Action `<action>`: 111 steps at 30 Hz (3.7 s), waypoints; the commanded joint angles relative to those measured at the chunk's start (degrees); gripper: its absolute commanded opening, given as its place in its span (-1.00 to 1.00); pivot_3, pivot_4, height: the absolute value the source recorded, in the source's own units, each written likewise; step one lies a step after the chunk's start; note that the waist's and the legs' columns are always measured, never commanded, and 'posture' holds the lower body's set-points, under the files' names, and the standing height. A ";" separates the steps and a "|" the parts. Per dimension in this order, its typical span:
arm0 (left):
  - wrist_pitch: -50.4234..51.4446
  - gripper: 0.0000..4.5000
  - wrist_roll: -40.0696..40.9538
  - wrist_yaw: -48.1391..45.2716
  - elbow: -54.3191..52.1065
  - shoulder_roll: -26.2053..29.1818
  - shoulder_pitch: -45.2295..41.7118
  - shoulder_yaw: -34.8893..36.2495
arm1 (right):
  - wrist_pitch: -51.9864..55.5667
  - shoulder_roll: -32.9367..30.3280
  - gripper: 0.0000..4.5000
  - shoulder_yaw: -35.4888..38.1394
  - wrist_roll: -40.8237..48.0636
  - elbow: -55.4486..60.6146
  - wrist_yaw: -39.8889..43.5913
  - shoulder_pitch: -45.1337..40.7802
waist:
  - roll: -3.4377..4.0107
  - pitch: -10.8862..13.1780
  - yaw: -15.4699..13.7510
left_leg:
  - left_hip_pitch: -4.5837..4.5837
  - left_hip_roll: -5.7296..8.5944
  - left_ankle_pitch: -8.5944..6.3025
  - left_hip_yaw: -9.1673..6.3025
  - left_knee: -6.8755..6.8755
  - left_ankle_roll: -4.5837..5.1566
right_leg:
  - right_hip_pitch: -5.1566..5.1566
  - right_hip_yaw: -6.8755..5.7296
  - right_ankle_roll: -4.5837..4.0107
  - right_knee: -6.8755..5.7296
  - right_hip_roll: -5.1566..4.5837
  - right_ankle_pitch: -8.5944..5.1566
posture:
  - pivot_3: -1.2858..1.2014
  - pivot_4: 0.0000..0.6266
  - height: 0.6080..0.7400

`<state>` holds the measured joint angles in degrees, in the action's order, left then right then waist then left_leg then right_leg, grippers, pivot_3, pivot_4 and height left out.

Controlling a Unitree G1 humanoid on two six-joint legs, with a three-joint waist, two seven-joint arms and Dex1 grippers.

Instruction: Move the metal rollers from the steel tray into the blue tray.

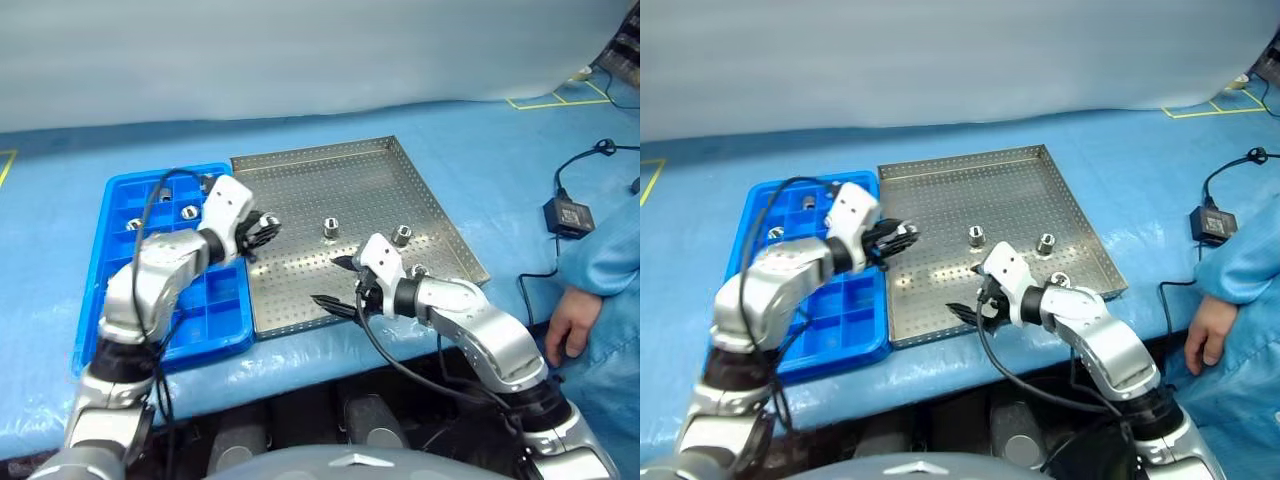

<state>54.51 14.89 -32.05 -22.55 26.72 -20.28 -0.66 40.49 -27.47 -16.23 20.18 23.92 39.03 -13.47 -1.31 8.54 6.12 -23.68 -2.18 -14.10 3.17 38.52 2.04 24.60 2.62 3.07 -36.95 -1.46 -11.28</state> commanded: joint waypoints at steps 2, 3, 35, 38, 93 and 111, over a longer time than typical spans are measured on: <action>7.41 -0.26 2.47 3.97 -17.94 2.03 10.13 9.49 | -2.01 2.67 1.00 -0.49 4.88 2.49 5.48 -4.63 | -0.04 0.02 -1.87 | 0.01 -0.01 0.00 -0.04 -0.02 0.00 | -0.03 -0.04 -0.04 0.00 -0.01 -0.03 | 0.11 -0.52 1.00; 8.95 -0.26 2.46 5.05 -20.22 2.16 12.22 11.68 | -2.00 3.41 1.00 -1.12 5.06 2.31 5.78 -5.43 | -0.06 0.03 -2.67 | 0.00 -0.02 0.00 -0.08 -0.02 -0.01 | -0.03 -0.08 -0.11 0.01 -0.01 -0.07 | 0.15 -0.52 1.00; 15.70 0.06 1.54 17.09 -34.12 -1.81 30.84 23.81 | -8.51 3.88 1.00 -4.60 -1.33 -1.90 7.00 -6.42 | -0.07 0.07 -12.23 | -0.15 0.12 0.10 -0.72 -0.38 -0.32 | -0.13 -1.71 -0.87 0.17 -0.70 -0.47 | 0.22 -0.52 1.00; 13.54 0.06 3.68 15.75 -34.54 -2.99 28.95 23.65 | -8.13 3.67 1.00 -3.00 -1.85 -1.38 4.98 -5.50 | -0.07 0.07 -11.70 | -0.14 0.12 0.11 -0.77 -0.36 -0.33 | -0.17 -1.76 -0.85 0.17 -0.70 -0.49 | 0.20 -0.52 1.00; -27.38 0.06 -4.19 -8.95 30.45 -16.49 -13.19 -22.26 | 26.20 9.00 1.00 19.21 -11.72 23.77 -29.13 2.89 | 0.04 0.00 1.42 | -0.16 0.60 0.24 -0.63 -0.38 -0.24 | -0.10 -1.08 -0.02 0.09 -0.50 -0.24 | -0.23 -0.52 1.00; -27.63 -0.02 -12.19 -7.56 39.00 -18.88 -12.08 -24.09 | 27.65 10.02 1.00 20.06 -11.46 26.04 -30.78 5.79 | 0.08 -0.02 11.01 | -0.01 0.51 0.24 -0.63 -0.39 -0.20 | -0.20 -0.74 0.30 0.05 -0.52 -0.31 | -0.26 -0.52 1.00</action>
<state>26.05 3.31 -40.02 16.02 7.97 -33.02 -24.88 68.27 -17.54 2.92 8.51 48.04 8.47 -7.48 -1.23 8.52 17.13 -23.69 -1.67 -13.87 2.55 38.13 1.84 24.40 1.90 3.38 -36.89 -1.98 -11.58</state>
